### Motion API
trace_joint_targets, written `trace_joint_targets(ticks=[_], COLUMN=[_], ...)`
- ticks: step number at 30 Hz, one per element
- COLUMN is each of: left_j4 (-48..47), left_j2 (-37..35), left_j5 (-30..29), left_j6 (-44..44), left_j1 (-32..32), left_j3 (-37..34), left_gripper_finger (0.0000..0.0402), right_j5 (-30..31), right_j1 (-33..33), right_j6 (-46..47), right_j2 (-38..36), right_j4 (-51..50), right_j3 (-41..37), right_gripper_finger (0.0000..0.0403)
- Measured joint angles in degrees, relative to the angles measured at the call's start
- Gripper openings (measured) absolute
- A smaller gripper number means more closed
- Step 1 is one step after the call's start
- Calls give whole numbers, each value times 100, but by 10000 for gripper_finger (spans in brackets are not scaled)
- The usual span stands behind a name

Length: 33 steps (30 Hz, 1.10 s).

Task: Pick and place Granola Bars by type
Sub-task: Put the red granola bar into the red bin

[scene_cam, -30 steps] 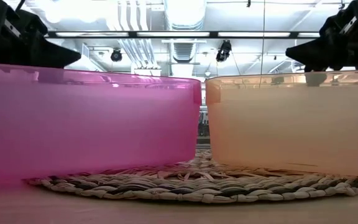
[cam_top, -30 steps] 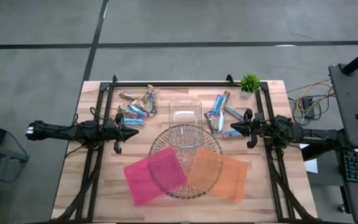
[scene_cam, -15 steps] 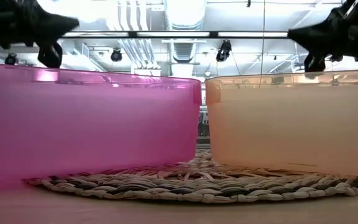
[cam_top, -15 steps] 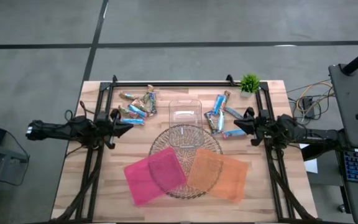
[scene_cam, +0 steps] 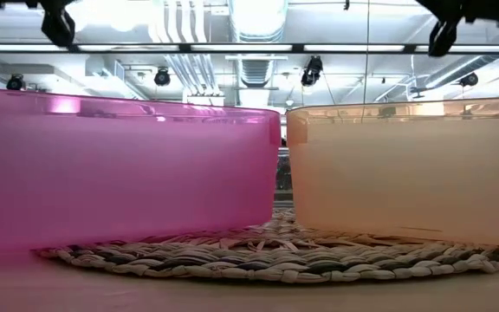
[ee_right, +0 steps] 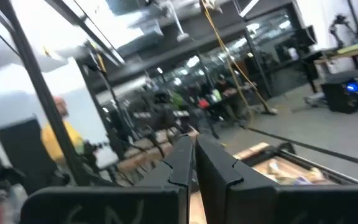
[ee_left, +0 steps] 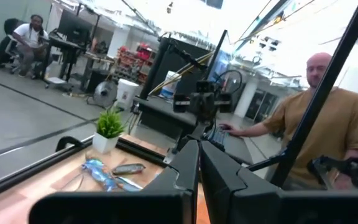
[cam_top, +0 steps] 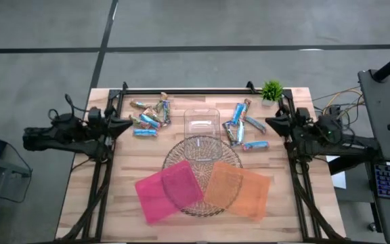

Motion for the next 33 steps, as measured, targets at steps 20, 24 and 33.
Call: trace_joint_targets(ticks=[20, 24, 33], left_j4=[-1125, -1154, -1250], left_j2=[1649, 1811, 2102], left_j5=[-41, -32, -30], left_j6=[589, 746, 813], left_j1=[0, 0, 0], left_j3=[1907, 1914, 1914], left_gripper_finger=[0, 0, 0], right_j5=[56, 42, 39], right_j1=[-2, -2, -2], right_j6=[-769, -767, -770], right_j2=[1905, 2099, 2384], right_j4=[-3000, -3252, -3664], right_j3=[3048, 3243, 3543], right_gripper_finger=[13, 13, 13])
